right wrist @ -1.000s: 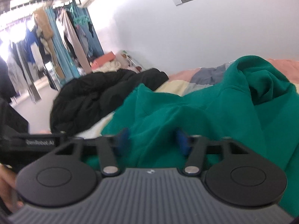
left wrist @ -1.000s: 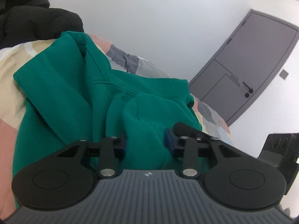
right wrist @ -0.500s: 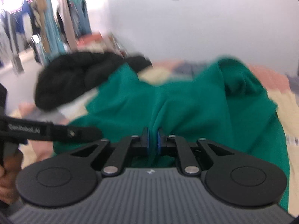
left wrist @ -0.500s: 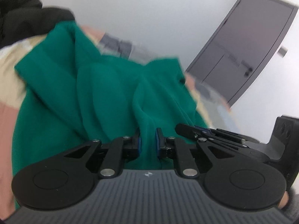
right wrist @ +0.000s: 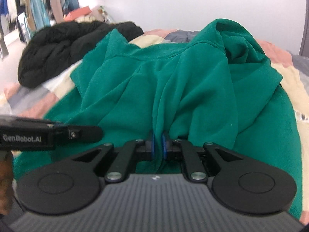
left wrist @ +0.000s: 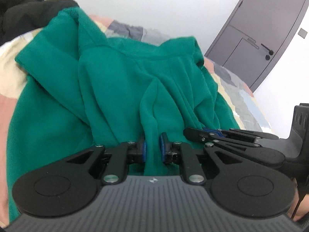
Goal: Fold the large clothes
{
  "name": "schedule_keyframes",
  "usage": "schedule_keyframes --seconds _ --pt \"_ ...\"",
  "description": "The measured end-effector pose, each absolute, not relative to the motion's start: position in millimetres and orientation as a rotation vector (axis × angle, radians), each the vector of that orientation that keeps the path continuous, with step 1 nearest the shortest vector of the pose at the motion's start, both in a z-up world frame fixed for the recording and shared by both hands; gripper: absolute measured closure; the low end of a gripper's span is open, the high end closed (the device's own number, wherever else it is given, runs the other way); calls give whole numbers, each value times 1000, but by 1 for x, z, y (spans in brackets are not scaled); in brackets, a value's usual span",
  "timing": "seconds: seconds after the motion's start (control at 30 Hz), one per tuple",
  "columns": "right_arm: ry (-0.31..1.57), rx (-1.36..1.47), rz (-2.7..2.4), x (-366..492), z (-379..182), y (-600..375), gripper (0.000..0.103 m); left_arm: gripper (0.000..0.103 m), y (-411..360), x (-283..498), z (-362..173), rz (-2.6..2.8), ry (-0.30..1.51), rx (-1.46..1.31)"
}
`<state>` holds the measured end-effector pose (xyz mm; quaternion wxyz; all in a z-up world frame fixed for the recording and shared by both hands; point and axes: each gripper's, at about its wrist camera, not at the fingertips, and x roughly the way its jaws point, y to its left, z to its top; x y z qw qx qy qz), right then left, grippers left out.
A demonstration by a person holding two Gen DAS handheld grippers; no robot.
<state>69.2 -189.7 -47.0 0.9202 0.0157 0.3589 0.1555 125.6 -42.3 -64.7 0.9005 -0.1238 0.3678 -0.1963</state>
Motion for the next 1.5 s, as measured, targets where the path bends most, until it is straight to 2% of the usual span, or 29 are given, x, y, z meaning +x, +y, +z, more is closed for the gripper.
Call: schedule_keyframes --seconds 0.07,0.1,0.13,0.2,0.23,0.27,0.47,0.7,0.77,0.83,1.13,1.5 --pt "716 58 322 66 -40 -192 86 70 -42 124 -59 -407 756 -259" --pt "700 46 323 64 -37 -191 83 52 -42 122 -56 -409 746 -266" --pt "700 46 323 64 -37 -191 76 38 -41 119 -51 -409 724 -267" --pt "644 34 326 58 -29 -189 55 35 -43 112 -42 -389 678 -228" --pt "629 33 327 57 -27 -189 41 35 -44 109 -38 -386 665 -210" --pt "613 32 325 57 -24 -189 37 35 -44 107 -36 -386 651 -203" --pt "592 78 280 63 -18 -204 37 35 -38 107 -32 -345 608 -196" --pt "656 139 276 81 -30 -214 39 36 -37 130 -52 -343 675 -214" --pt "662 128 270 84 -33 -213 57 36 -36 135 -57 -346 691 -224" --pt "688 106 249 90 -40 -213 61 36 -37 137 -60 -341 695 -214" --pt "797 219 255 114 -65 -222 61 36 -44 150 -74 -303 733 -190" --pt "771 242 251 105 -57 -225 57 35 -27 144 -68 -284 699 -276"
